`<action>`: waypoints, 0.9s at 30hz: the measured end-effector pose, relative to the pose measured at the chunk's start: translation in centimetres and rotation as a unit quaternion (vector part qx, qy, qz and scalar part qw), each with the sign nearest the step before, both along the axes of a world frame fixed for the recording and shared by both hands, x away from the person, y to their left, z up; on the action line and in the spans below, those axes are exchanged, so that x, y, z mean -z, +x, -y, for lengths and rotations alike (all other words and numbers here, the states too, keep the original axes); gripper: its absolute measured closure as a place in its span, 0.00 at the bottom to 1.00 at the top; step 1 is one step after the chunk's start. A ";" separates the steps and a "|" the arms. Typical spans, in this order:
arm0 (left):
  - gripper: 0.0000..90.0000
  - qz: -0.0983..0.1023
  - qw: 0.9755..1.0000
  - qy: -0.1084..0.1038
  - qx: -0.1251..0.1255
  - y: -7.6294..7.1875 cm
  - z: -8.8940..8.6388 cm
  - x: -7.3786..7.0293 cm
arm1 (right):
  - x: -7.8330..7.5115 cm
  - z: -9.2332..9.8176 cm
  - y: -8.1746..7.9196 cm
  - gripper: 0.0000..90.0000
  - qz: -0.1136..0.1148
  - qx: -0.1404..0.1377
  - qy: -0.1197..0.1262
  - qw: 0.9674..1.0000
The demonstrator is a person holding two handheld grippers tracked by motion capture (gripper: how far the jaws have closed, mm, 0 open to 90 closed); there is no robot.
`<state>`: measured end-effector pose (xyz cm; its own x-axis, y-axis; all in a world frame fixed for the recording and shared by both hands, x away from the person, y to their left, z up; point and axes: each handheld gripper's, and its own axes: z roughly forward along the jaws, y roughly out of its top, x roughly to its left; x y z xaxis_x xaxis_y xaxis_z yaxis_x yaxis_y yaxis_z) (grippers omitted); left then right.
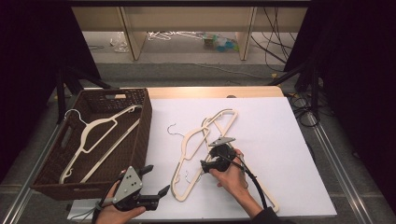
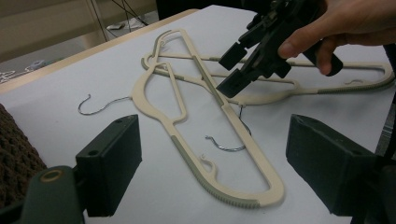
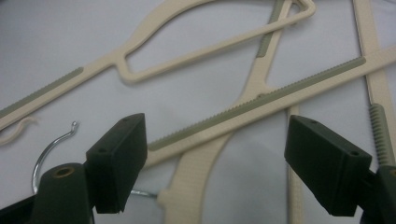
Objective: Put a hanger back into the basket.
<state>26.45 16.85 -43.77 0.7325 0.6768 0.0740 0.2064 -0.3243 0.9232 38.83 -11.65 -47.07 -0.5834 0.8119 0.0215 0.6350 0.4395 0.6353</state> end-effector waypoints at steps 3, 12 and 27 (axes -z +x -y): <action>0.20 0.000 1.000 -0.002 0.001 0.1 0.0 0.0 | 0.2 -0.1 0.8 0.24 0.006 0.014 0.001 1.000; 0.21 -0.005 1.000 0.000 0.008 0.0 0.1 0.1 | 0.8 -1.2 1.8 0.21 -0.011 0.025 -0.020 0.999; 0.23 -0.009 1.000 -0.003 0.018 -0.1 0.4 0.2 | 0.3 1.3 2.0 0.42 -0.040 0.012 -0.032 0.999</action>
